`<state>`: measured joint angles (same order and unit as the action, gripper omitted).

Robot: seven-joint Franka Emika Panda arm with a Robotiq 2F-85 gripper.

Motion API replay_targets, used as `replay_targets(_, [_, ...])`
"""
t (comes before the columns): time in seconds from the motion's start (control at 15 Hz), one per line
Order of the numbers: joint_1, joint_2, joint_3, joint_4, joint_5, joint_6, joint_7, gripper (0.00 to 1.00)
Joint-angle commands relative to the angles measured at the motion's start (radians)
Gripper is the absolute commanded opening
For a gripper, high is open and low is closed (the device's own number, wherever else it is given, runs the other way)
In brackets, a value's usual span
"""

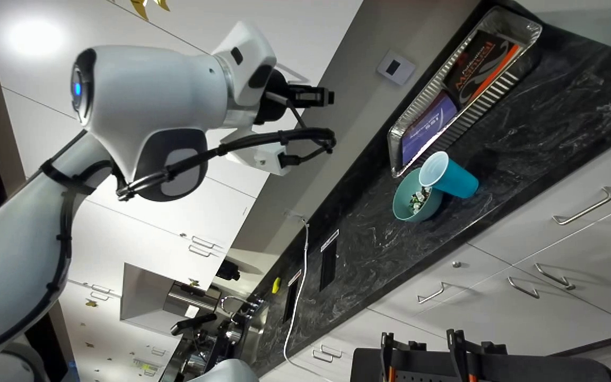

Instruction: Close the right cabinet door

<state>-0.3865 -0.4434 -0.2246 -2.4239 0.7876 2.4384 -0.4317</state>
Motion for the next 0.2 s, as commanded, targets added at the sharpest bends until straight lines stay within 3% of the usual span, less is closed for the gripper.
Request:
replay_targets(0.0, [0.061, -0.022, -0.065, 0.0, -0.048, 0.004, 0.031, 0.25])
replay_targets(0.13, [0.063, -0.03, -0.067, -0.001, -0.052, 0.0, 0.031, 0.27])
